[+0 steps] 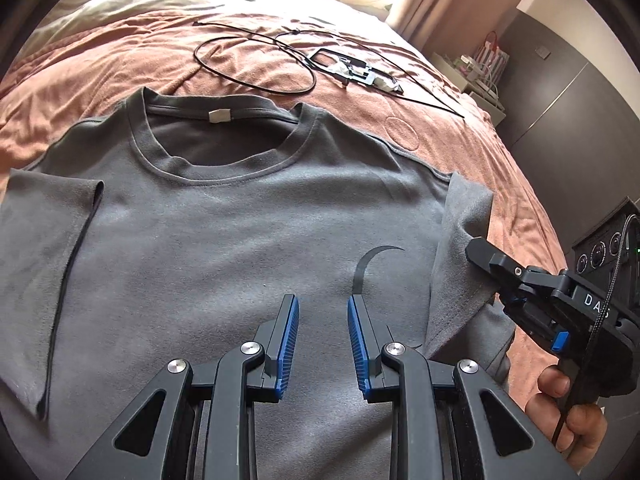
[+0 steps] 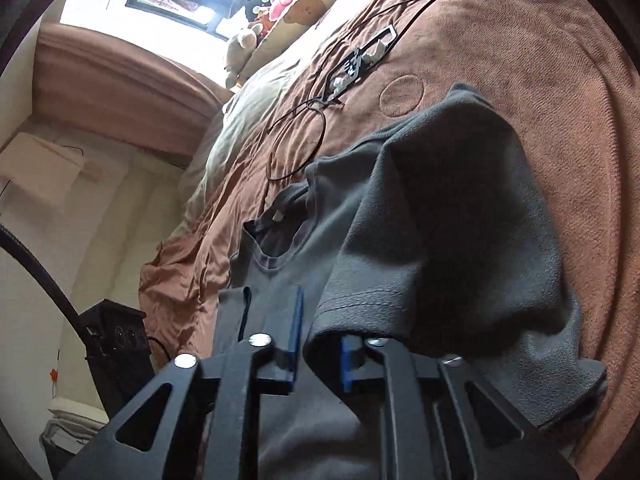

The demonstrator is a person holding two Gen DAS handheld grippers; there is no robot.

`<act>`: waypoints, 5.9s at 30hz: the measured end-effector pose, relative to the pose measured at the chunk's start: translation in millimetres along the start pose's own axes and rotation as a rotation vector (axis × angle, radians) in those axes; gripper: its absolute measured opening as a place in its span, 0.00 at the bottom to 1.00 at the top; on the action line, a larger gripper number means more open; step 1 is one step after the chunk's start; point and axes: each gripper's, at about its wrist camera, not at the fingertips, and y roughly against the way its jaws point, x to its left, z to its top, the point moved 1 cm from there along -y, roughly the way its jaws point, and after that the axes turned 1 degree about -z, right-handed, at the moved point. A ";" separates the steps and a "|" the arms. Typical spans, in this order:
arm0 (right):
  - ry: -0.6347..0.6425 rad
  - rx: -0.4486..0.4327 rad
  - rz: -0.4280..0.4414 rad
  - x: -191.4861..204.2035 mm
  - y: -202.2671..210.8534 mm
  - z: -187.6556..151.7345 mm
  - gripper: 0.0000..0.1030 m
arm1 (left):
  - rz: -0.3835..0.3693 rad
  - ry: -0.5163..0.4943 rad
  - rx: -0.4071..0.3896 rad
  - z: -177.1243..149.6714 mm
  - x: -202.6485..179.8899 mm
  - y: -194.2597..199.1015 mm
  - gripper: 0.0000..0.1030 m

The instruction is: Fold small clothes

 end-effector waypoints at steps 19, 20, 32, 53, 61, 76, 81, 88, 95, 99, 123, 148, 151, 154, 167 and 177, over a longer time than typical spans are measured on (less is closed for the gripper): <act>0.008 -0.146 -0.142 -44.9 108.4 -16.0 0.73 | -0.084 0.024 0.003 8.6 -35.3 -23.1 0.51; 0.007 -0.142 -0.167 -47.1 111.3 -18.9 0.67 | -0.088 0.021 -0.002 9.2 -39.1 -23.4 0.51; -0.051 -0.036 -0.278 -63.1 124.1 -40.0 0.34 | -0.038 -0.078 0.054 -0.3 -73.8 -56.3 0.51; -0.006 -0.038 -0.247 -52.1 104.8 -41.1 0.32 | 0.041 -0.067 0.021 8.2 -50.5 -23.3 0.03; 0.085 0.083 -0.359 -45.0 69.8 -50.9 0.32 | 0.059 -0.042 0.050 4.0 -37.9 -34.9 0.03; 0.094 0.014 -0.416 -30.5 114.6 -65.4 0.25 | 0.032 0.010 0.118 -3.3 -29.5 -36.1 0.17; 0.081 -0.017 -0.383 -29.8 112.7 -68.6 0.25 | 0.046 0.022 0.030 5.8 -27.1 -14.3 0.45; 0.090 -0.014 -0.350 -30.8 103.4 -66.0 0.25 | -0.005 -0.064 0.000 16.9 -51.8 -14.3 0.45; 0.061 -0.019 -0.334 -43.5 106.7 -58.9 0.25 | 0.040 -0.163 0.076 5.9 -82.5 -59.7 0.45; 0.048 -0.028 -0.324 -45.4 110.2 -56.0 0.25 | 0.098 -0.187 0.081 1.8 -82.8 -77.3 0.45; 0.025 -0.025 -0.360 -65.2 98.0 -61.2 0.31 | 0.129 0.003 0.024 42.7 4.6 -34.8 0.28; 0.403 -0.022 -0.499 25.2 90.0 4.1 0.46 | -0.050 0.073 -0.007 47.5 22.9 -45.4 0.40; 0.409 -0.029 -0.506 34.0 80.2 21.1 0.84 | -0.059 0.074 0.027 49.0 23.4 -53.6 0.14; 0.407 0.003 -0.495 38.5 61.7 37.2 0.84 | -0.063 0.056 0.040 49.9 21.9 -58.8 0.09; 0.418 0.143 -0.596 37.8 -33.5 84.7 0.64 | -0.099 0.053 0.038 57.0 27.1 -60.3 0.07; 0.456 0.183 -0.669 25.0 -87.3 86.3 0.40 | -0.107 0.068 0.050 57.8 29.8 -65.9 0.07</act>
